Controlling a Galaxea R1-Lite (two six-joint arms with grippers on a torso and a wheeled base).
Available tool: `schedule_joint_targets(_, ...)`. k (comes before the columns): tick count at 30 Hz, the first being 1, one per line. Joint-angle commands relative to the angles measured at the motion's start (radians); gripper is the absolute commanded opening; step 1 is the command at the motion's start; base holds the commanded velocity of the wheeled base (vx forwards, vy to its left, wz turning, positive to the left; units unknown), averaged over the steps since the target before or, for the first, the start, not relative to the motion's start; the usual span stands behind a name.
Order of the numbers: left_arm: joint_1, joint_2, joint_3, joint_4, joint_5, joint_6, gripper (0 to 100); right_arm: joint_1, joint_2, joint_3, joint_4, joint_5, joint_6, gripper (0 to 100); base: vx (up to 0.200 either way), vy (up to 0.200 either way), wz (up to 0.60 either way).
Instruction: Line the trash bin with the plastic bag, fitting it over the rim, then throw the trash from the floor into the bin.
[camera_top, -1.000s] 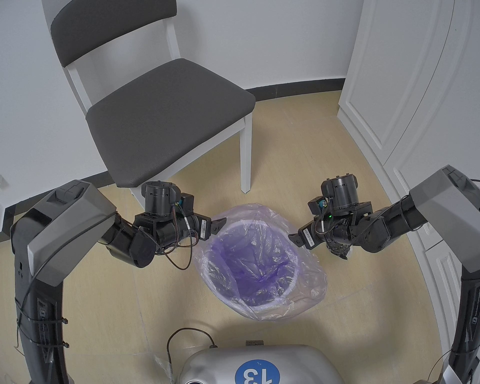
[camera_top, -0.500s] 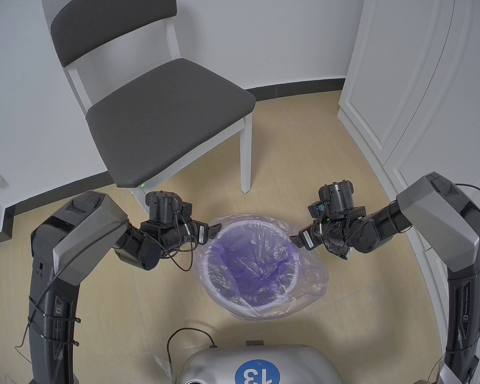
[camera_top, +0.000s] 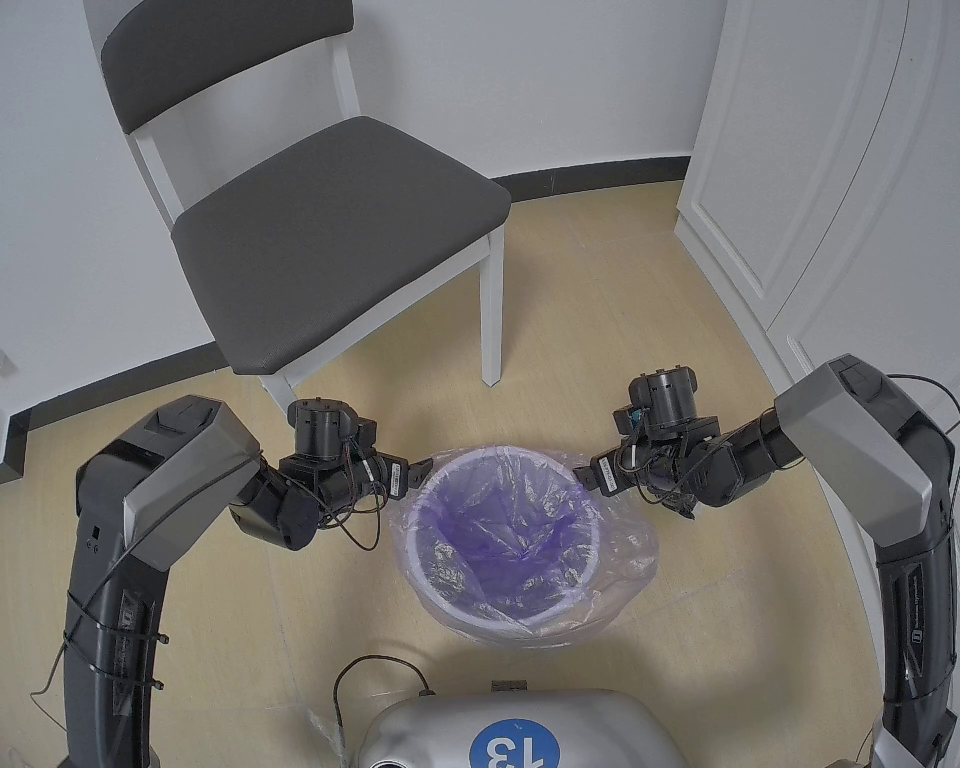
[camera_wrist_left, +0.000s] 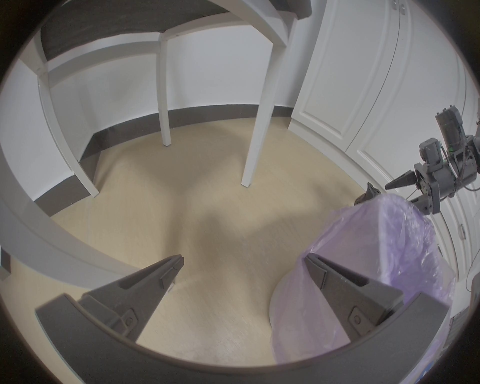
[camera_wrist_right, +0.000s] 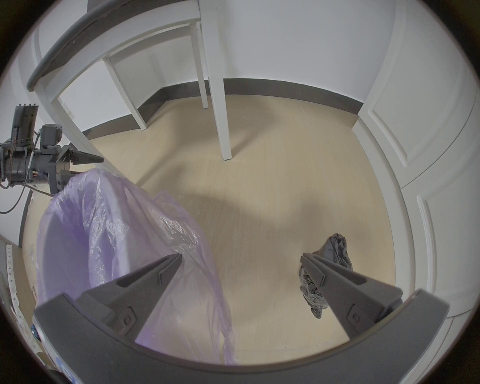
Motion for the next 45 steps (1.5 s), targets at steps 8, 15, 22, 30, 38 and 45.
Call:
schedule_joint_targets(8,-0.005,-0.225,0.177,-0.005,0.014,-0.032,100,-0.035,-0.245,0.111,0.094,0.007,0.001,100,0.000,0.000,0.00)
schedule_joint_targets(15,-0.005,-0.321,0.361,-0.123,0.051,-0.038,100,-0.073,-0.377,0.398,0.083,0.066,-0.141,100,0.000,0.000,0.00)
schedule_joint_targets(22,-0.009,-0.335,0.422,-0.157,0.054,-0.038,100,-0.040,-0.386,0.629,0.000,0.097,-0.176,100,0.000,0.000,0.00)
schedule_joint_targets(30,-0.009,-0.334,0.477,-0.238,0.054,-0.041,100,-0.033,-0.234,0.626,-0.139,0.096,-0.177,100,0.000,0.000,0.00)
schedule_joint_targets(38,-0.026,-0.372,0.556,-0.331,0.054,-0.058,100,-0.041,-0.047,0.422,-0.142,0.097,-0.185,100,0.000,0.000,0.00)
schedule_joint_targets(45,-0.028,-0.360,0.568,-0.373,0.054,-0.058,100,-0.052,0.077,0.152,-0.054,0.097,-0.183,100,0.000,0.000,0.00)
